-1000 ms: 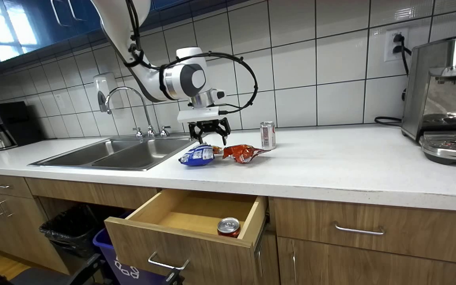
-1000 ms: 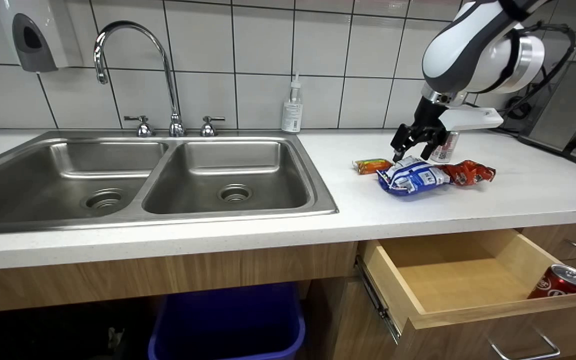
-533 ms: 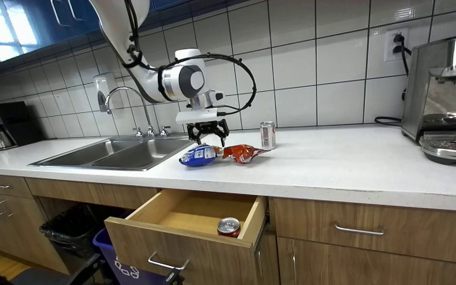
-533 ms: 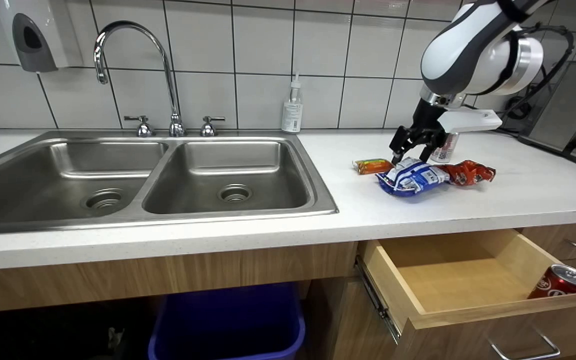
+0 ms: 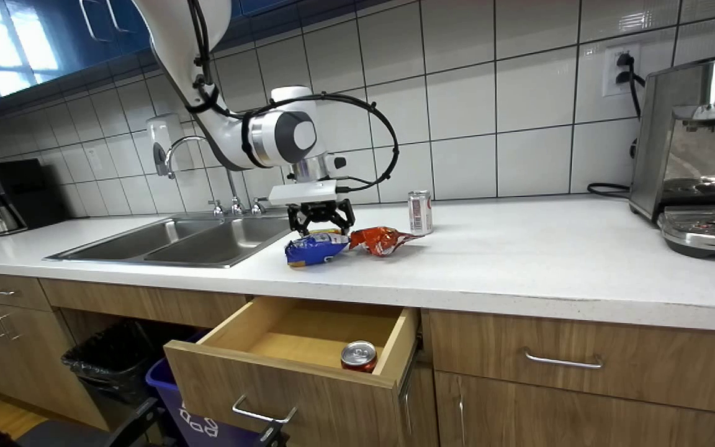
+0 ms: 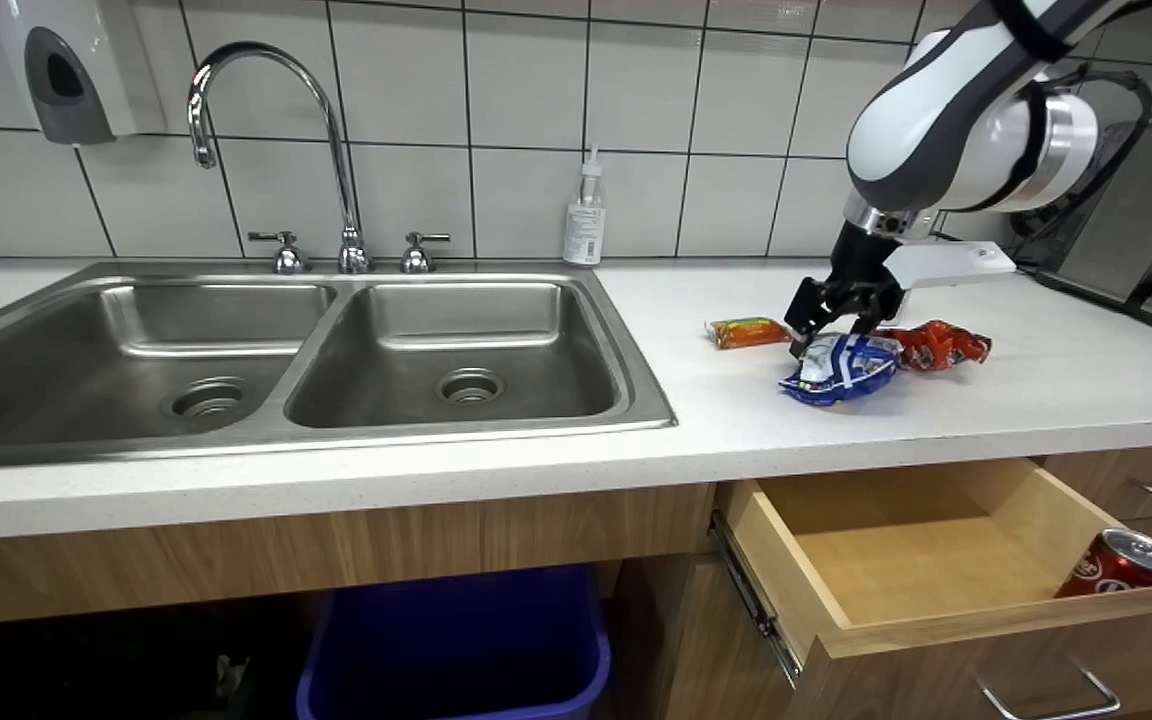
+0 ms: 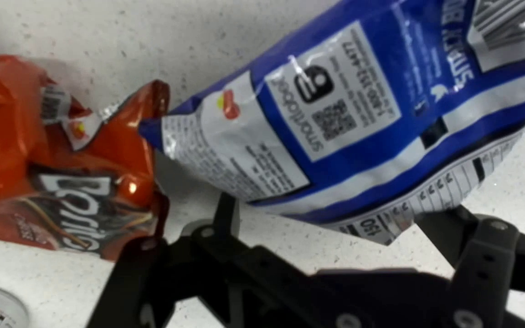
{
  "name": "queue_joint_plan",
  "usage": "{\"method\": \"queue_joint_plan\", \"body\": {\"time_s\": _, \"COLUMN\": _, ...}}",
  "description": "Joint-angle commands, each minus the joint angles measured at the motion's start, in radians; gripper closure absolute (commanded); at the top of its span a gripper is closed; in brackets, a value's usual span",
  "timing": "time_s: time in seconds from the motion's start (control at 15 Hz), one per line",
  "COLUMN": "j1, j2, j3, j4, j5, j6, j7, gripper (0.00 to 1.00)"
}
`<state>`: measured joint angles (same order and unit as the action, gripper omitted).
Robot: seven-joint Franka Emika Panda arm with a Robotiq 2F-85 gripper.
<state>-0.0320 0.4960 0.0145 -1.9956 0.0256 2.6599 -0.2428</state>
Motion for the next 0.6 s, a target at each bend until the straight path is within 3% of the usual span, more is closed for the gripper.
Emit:
{"method": "queue_joint_plan", "body": {"time_s": 0.0, "j1": 0.004, "j2": -0.057, "j3": 0.003, "j4": -0.059, "j5": -0.028, "j6": -0.016, "j7": 0.031, "gripper": 0.00}}
{"method": "queue_joint_plan", "body": {"time_s": 0.53, "j1": 0.023, "j2": -0.136, "j3": 0.000, "j4": -0.164, "j5": -0.037, "j6": -0.007, "j7": 0.038, "gripper": 0.00}}
